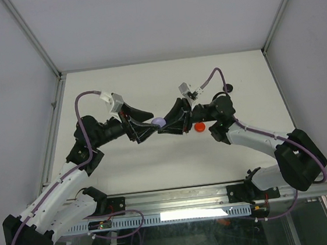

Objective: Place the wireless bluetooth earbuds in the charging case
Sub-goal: Open the charging case.

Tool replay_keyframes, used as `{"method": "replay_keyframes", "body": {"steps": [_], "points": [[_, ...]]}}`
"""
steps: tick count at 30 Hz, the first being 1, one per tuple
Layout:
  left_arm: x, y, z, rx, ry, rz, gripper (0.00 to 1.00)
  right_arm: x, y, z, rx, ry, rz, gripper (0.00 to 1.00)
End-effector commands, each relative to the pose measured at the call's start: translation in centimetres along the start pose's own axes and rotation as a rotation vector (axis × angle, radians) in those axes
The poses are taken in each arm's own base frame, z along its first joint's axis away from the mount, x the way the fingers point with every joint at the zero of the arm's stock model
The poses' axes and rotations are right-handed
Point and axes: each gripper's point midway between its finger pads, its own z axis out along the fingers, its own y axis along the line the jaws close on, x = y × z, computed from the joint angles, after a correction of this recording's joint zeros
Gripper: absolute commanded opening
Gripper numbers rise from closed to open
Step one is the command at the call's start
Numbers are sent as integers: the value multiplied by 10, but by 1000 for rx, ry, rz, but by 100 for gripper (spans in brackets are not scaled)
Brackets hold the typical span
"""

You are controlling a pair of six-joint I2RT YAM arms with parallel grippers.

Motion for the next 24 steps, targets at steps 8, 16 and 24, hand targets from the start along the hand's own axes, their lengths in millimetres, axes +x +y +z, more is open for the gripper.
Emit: {"method": "replay_keyframes", "body": {"steps": [8,16,24], "points": [[-37,12,2,-122,-95,-28,70,-4,15,7,-52,11,-117,0],[-39,25,0,-205,-101,-60,74,-1,18,4,-54,12,-156,0],[-41,19,-3,-191,-96,-59,84,9,2,0,23,27,-183,0]]}}
